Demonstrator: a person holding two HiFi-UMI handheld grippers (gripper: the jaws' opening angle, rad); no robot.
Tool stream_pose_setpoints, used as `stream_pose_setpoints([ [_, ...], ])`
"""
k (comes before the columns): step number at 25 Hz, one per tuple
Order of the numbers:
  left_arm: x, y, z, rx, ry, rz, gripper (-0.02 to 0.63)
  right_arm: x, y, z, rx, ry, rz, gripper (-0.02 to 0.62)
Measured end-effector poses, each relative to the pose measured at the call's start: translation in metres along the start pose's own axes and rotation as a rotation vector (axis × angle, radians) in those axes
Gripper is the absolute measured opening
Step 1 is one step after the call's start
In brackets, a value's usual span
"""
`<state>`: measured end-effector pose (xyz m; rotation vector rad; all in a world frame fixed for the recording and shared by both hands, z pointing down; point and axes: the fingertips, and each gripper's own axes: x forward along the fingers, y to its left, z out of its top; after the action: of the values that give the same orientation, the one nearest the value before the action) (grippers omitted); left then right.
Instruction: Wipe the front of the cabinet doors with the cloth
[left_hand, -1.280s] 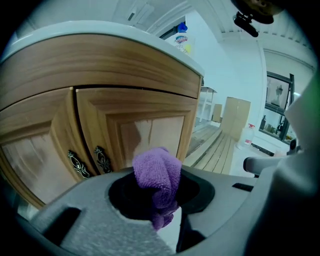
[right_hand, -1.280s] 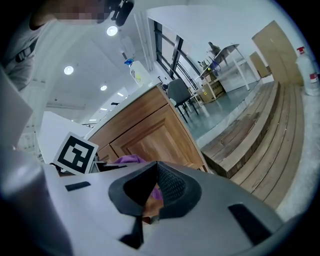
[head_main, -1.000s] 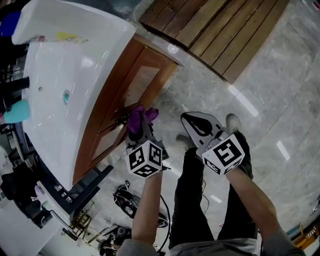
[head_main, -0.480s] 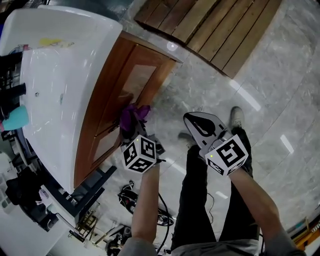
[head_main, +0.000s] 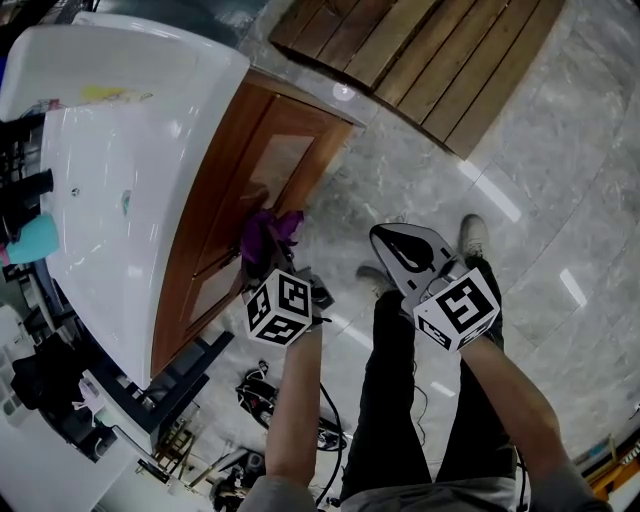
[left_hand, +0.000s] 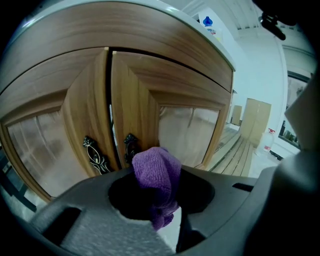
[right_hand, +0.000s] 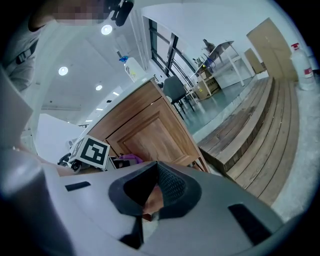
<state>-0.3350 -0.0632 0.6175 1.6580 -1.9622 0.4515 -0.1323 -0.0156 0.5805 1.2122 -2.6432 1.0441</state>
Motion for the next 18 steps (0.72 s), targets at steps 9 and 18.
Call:
stream_pose_setpoints([
  [9,0.014,-0.012,0.002,-0.023,0.022,-0.003,0.094,0.0,-0.011,0.012,0.012,-0.013,-0.017,0.009],
  [18,0.023,-0.022,0.004,-0.028,0.031,0.0,0.094,-0.006,-0.027,0.019,0.016,-0.017,-0.038,0.009],
])
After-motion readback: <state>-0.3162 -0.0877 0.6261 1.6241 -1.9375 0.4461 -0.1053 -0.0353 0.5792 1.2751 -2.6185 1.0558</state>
